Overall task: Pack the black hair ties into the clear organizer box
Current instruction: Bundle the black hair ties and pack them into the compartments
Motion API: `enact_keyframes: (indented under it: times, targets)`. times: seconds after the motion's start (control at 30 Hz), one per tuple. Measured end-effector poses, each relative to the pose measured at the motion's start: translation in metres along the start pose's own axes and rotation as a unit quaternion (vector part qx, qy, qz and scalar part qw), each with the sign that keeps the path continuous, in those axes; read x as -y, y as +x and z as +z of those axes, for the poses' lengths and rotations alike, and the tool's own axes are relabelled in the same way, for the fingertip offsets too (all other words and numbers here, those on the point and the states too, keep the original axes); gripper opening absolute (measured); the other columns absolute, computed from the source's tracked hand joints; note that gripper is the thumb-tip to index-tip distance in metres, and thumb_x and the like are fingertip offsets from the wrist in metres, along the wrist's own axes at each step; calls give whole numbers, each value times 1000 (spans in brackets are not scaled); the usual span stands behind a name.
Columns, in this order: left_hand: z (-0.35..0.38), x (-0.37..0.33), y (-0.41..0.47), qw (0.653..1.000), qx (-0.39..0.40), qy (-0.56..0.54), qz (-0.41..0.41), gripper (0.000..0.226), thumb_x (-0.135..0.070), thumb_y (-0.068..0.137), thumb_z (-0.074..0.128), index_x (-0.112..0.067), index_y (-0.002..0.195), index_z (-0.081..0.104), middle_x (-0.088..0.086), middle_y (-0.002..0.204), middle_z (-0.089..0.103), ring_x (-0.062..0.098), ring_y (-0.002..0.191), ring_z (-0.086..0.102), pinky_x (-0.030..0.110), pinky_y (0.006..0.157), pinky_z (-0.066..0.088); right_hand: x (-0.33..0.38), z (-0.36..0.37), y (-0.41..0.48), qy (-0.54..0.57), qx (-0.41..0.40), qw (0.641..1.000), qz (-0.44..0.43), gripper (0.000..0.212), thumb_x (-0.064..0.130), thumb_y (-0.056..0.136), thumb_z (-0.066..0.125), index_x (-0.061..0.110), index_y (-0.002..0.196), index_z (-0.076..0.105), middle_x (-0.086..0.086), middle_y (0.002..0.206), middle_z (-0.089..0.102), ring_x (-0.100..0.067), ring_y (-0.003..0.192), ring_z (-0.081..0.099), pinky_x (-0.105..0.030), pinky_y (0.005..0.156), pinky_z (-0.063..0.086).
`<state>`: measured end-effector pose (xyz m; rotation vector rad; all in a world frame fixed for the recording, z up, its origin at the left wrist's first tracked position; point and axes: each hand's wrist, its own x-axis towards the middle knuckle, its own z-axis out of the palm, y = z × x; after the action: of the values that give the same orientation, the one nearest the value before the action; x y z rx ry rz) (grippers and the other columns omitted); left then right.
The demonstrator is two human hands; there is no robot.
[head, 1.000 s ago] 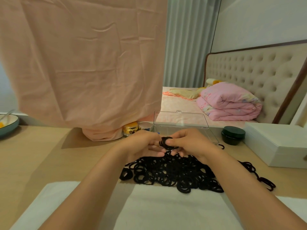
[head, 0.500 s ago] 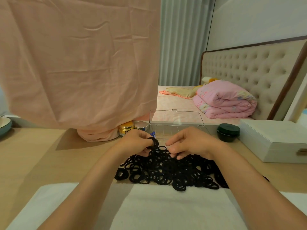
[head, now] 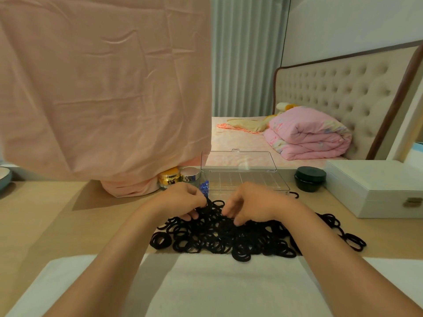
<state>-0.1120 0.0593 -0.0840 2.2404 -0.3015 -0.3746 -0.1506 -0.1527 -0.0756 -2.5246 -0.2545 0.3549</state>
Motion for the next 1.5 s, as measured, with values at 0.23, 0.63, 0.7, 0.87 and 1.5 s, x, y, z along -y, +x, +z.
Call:
enact_keyframes:
  times: [0.23, 0.63, 0.7, 0.87, 1.5]
  targets:
    - [-3, 3, 2, 1000, -24, -14, -4, 14, -20, 95, 63, -18, 82, 66, 2, 86, 71, 10, 76, 68, 23, 68, 53, 6, 1, 0, -42, -85, 996, -5, 17, 29, 96, 65, 23, 104, 79, 8, 99, 75, -10, 94, 69, -25, 84, 55]
    - [0, 4, 2, 999, -33, 10, 23, 11, -25, 94, 63, -17, 89, 69, 8, 95, 75, 15, 82, 69, 32, 81, 58, 10, 15, 3, -149, -11, 988, 39, 19, 27, 87, 77, 28, 105, 78, 10, 103, 73, -12, 96, 68, -35, 94, 57]
    - [0, 4, 2, 999, -46, -6, 26, 11, -24, 94, 65, -17, 89, 70, 7, 92, 75, 12, 77, 67, 29, 76, 57, 10, 6, 0, -103, -39, 994, 21, 18, 23, 88, 75, 30, 104, 80, 10, 104, 74, -11, 94, 67, -30, 89, 55]
    - [0, 5, 3, 995, -82, -53, 32, 10, -23, 93, 69, -20, 83, 69, 6, 86, 74, 11, 72, 66, 24, 69, 57, 12, -6, -8, -20, -74, 997, -11, 20, 18, 91, 72, 32, 103, 81, 11, 102, 75, -4, 91, 66, -20, 82, 51]
    - [4, -7, -5, 934, 154, -320, 45, 43, -26, 86, 74, -4, 123, 67, 7, 95, 78, 21, 100, 71, 39, 99, 55, 22, 8, -1, 310, -194, 930, 21, 11, 9, 86, 78, 12, 97, 79, -10, 90, 78, -14, 68, 70, -19, 49, 49]
